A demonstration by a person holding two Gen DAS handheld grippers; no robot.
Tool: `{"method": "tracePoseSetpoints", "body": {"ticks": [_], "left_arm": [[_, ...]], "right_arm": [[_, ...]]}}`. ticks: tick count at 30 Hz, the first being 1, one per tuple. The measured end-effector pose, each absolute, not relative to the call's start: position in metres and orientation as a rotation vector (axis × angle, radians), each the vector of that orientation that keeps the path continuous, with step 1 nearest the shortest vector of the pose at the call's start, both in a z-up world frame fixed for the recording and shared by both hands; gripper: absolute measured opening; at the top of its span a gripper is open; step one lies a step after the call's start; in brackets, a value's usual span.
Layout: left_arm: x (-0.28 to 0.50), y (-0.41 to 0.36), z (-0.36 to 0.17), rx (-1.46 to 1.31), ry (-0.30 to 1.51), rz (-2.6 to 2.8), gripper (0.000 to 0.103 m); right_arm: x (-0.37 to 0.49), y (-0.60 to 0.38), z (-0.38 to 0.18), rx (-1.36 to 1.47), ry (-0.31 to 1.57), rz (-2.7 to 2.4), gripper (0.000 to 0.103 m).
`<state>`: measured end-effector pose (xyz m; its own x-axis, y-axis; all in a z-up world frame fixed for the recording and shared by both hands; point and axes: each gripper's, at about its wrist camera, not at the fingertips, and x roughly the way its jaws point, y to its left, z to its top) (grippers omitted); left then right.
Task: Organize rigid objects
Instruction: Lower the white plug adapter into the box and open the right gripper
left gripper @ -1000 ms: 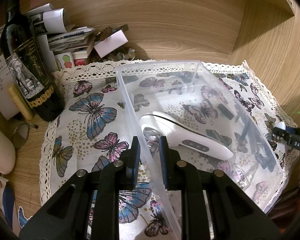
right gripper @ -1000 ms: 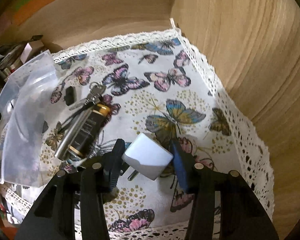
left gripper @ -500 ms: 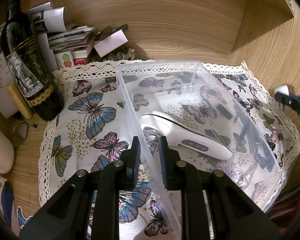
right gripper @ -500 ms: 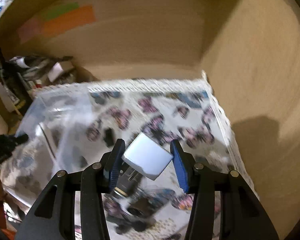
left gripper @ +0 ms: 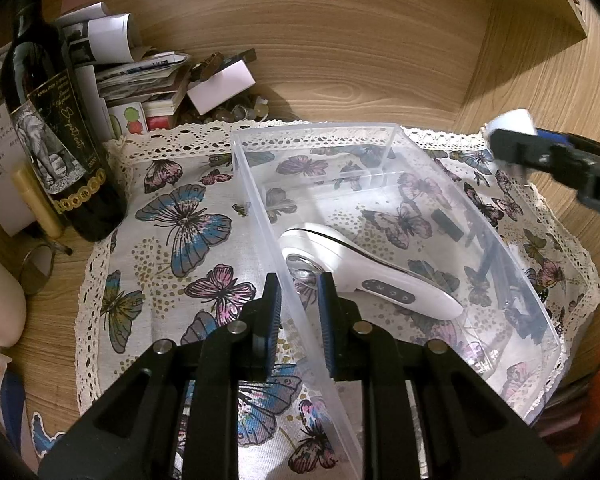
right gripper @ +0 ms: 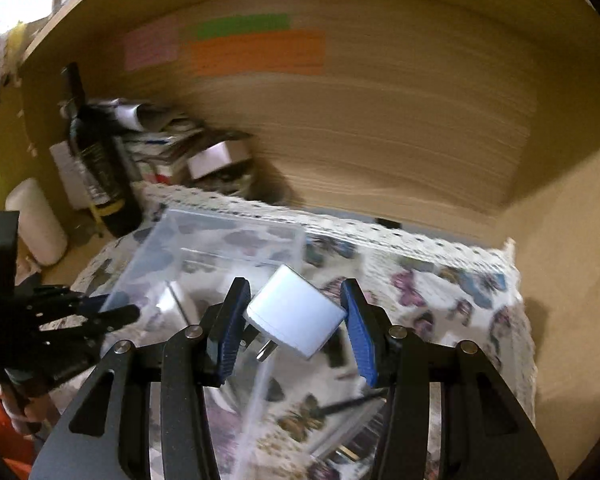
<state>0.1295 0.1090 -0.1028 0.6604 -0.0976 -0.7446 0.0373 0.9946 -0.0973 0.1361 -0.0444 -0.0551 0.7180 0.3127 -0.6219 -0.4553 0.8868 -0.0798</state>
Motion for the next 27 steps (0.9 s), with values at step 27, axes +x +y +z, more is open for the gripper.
{"method": "tracePoseSetpoints", "body": {"ticks": [27], "left_arm": [[0.13, 0.109, -0.103, -0.076, 0.844, -0.077, 0.019]], "right_arm": [[0.171, 0.011, -0.103, -0.387, 0.826, 0.51, 0.044]]}}
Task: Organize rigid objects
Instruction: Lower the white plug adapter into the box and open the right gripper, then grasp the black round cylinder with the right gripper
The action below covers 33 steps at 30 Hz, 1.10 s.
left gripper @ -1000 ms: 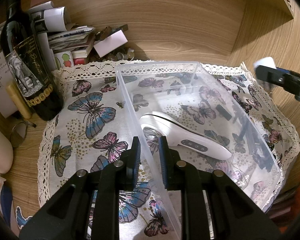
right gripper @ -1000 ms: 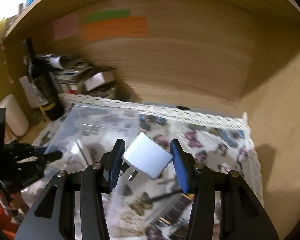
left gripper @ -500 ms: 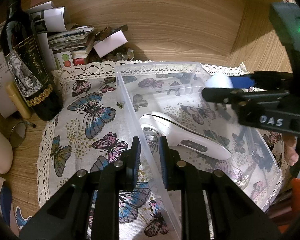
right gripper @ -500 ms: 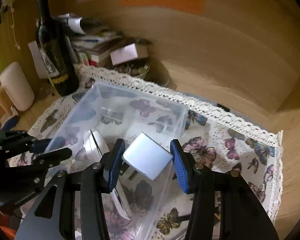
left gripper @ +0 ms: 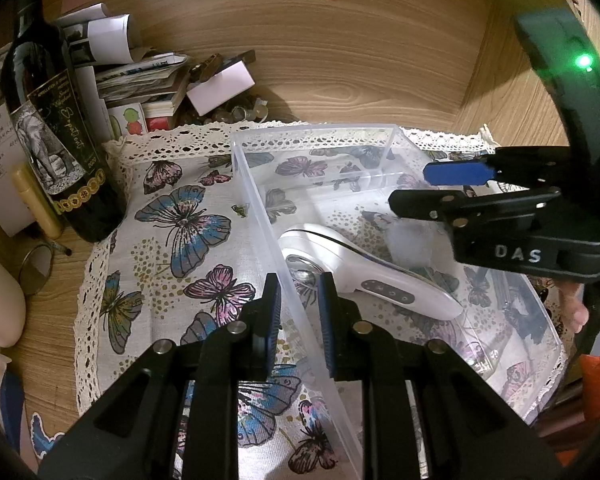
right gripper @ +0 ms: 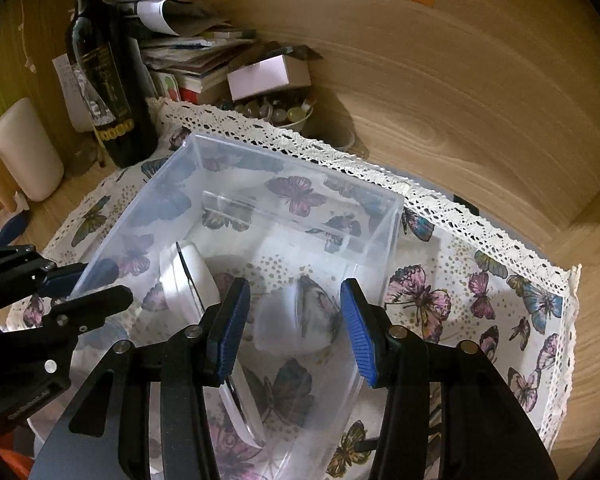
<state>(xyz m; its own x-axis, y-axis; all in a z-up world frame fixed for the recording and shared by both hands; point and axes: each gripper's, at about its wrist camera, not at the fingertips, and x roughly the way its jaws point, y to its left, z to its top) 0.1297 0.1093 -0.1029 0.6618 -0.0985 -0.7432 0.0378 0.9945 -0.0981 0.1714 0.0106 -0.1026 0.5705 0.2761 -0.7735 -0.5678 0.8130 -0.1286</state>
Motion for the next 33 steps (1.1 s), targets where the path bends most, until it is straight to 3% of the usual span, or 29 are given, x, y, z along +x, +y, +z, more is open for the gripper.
{"method": "tracePoseSetpoints", "body": {"ticks": [19, 33], "left_arm": [[0.13, 0.109, -0.103, -0.079, 0.844, -0.079, 0.019], [0.131, 0.109, -0.102, -0.075, 0.845, -0.078, 0.019]], "right_arm": [[0.136, -0.066, -0.05, -0.284, 0.669, 0.338, 0.051], [0.116, -0.136, -0.107, -0.201, 0.818, 0.165, 0.055]]}}
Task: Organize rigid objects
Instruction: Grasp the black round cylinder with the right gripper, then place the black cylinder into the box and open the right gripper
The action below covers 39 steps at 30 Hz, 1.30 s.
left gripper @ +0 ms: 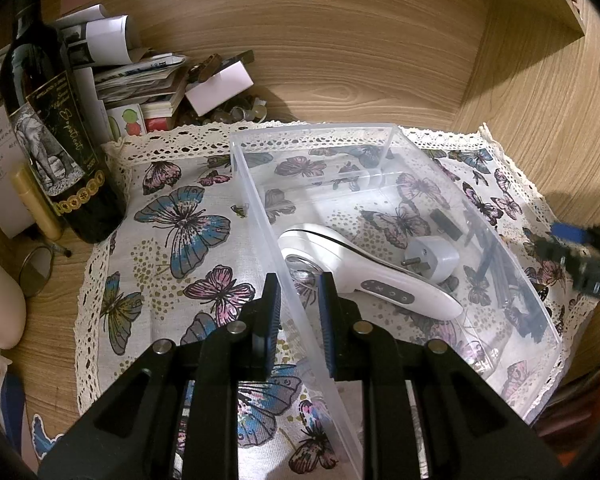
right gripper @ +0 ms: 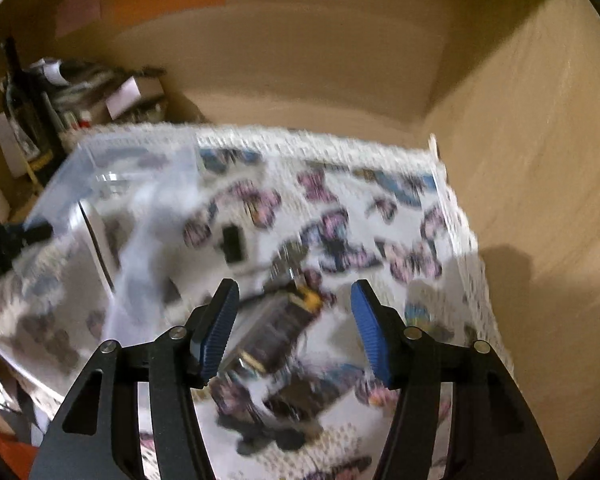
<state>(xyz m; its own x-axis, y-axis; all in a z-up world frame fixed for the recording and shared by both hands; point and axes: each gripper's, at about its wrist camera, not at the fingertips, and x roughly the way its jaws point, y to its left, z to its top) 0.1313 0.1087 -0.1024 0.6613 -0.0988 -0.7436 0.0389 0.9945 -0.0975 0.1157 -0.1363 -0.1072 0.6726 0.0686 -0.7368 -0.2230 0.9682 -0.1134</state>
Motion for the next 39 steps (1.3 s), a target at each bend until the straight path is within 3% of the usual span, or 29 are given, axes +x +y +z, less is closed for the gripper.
{"method": "tracePoseSetpoints", "body": {"ticks": [14, 18, 39], "left_arm": [[0.131, 0.11, -0.103, -0.077, 0.844, -0.078, 0.019], [0.131, 0.11, -0.103, -0.077, 0.844, -0.079, 0.019], [0.131, 0.113, -0.104, -0.081, 0.844, -0.08, 0.019]], "right_arm": [[0.097, -0.156, -0.159, -0.11, 0.936, 0.166, 0.054], [0.095, -0.161, -0.16, -0.085, 0.931, 0.167, 0.031], [0.111, -0.126, -0.086, -0.168, 0.701, 0.235, 0.031]]}}
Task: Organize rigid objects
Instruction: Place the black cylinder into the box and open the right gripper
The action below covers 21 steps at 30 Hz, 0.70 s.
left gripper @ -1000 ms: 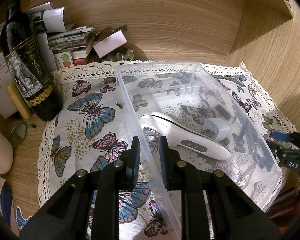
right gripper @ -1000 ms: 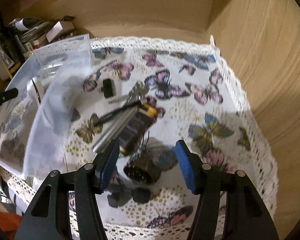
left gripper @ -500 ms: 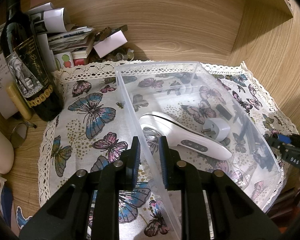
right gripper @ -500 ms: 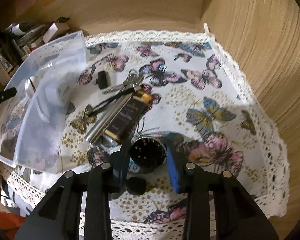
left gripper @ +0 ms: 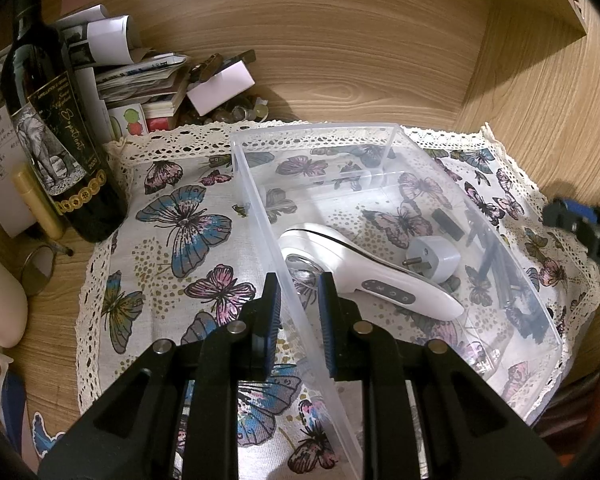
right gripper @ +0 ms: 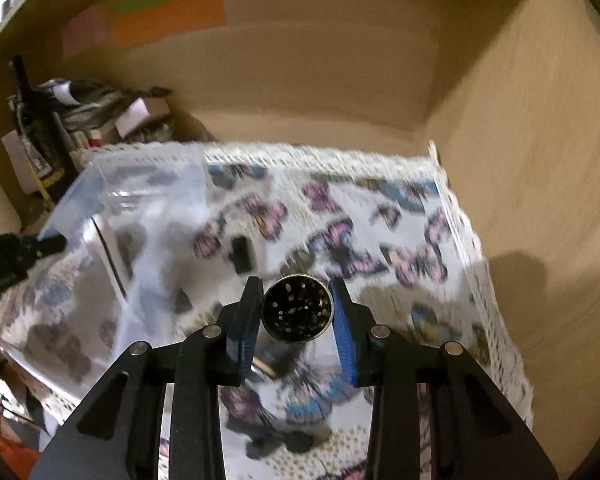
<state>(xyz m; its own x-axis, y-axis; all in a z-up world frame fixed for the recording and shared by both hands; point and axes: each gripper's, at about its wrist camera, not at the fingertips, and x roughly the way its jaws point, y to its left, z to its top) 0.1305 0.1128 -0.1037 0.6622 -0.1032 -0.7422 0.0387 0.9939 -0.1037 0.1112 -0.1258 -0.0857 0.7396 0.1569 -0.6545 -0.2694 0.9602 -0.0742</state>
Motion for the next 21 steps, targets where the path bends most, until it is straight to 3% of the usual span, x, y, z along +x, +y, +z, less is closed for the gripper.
{"method": "tracePoseSetpoints", "body": {"ticks": [10, 21], "left_arm": [[0.131, 0.113, -0.104, -0.082, 0.844, -0.08, 0.019], [0.131, 0.112, -0.104, -0.08, 0.843, -0.079, 0.019]], "right_arm": [[0.126, -0.069, -0.061, -0.255, 0.626, 0.369, 0.031], [0.151, -0.02, -0.074, -0.322, 0.713, 0.498, 0.031]]}}
